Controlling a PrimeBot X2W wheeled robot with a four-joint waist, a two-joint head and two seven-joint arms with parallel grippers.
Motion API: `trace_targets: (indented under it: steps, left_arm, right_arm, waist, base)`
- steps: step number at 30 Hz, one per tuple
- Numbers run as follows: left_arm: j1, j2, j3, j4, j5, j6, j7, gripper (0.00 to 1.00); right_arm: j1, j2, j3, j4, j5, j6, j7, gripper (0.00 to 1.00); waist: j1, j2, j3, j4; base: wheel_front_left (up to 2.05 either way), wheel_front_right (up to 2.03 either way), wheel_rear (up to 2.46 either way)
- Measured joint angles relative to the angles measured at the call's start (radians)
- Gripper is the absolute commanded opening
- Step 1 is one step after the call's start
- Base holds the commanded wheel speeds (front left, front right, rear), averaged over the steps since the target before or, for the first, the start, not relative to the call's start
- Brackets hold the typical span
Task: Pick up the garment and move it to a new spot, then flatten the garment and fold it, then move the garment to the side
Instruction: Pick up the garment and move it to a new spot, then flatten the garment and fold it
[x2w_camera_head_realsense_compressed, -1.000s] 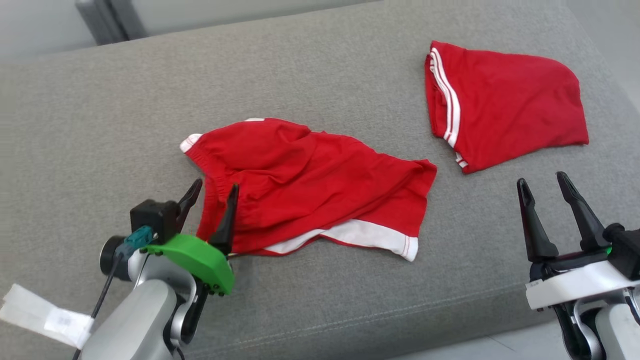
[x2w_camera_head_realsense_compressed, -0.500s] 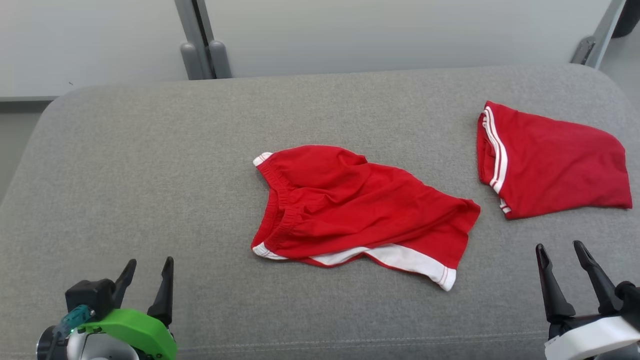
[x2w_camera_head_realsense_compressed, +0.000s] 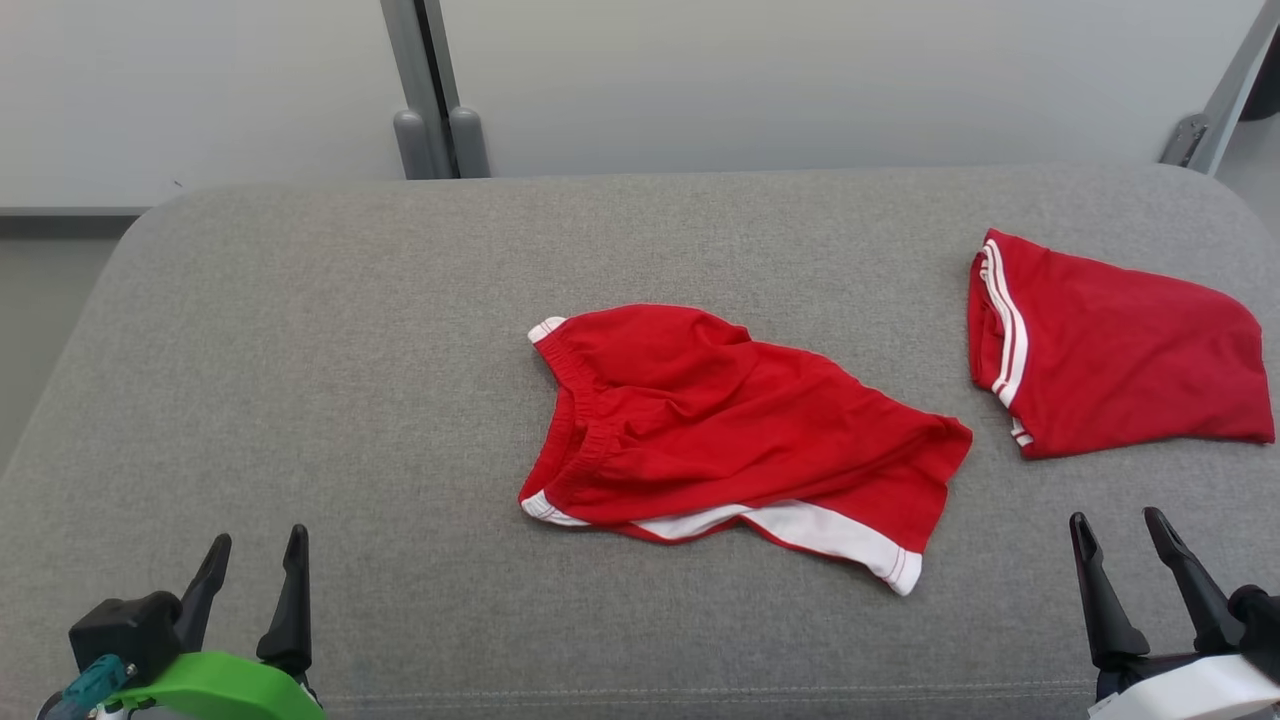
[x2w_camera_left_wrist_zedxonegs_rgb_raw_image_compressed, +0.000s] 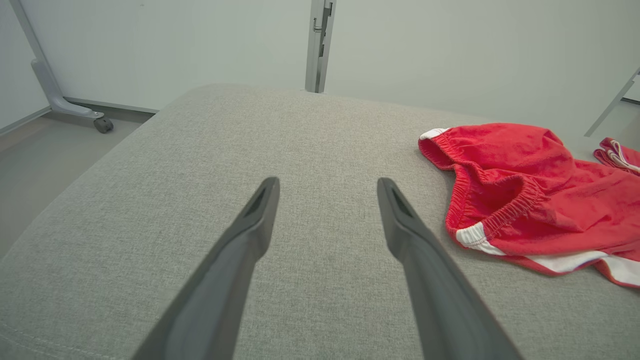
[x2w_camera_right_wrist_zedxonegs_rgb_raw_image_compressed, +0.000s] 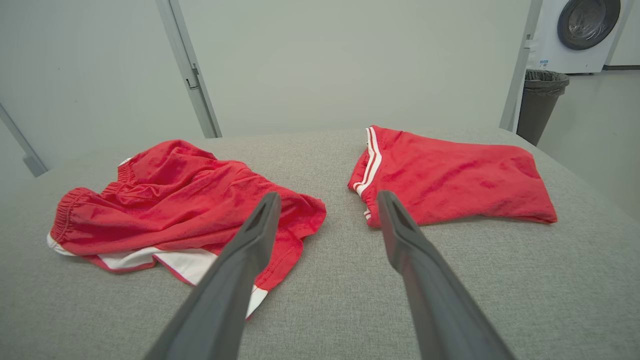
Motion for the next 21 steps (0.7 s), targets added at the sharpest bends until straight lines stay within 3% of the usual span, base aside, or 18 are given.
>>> trace_targets:
  steps: [11, 21]
  left_arm:
    - [0.044, -0.019, -0.016, -0.077, 0.007, -0.004, 0.000, 1.00]
    - [-0.054, -0.027, -0.105, -0.095, 0.043, -0.092, 0.002, 1.00]
  right_arm:
    - [0.000, 0.003, 0.062, 0.016, -0.002, 0.019, 0.011, 1.00]
    - [-0.081, 0.030, 0.130, 0.053, -0.019, 0.032, 0.028, 1.00]
  waist:
    - [0.0000, 0.0000, 0.046, -0.014]
    - [0.0000, 0.0000, 0.139, -0.020]
  base:
    - [0.00, 0.00, 0.00]
    - [0.00, 0.00, 0.00]
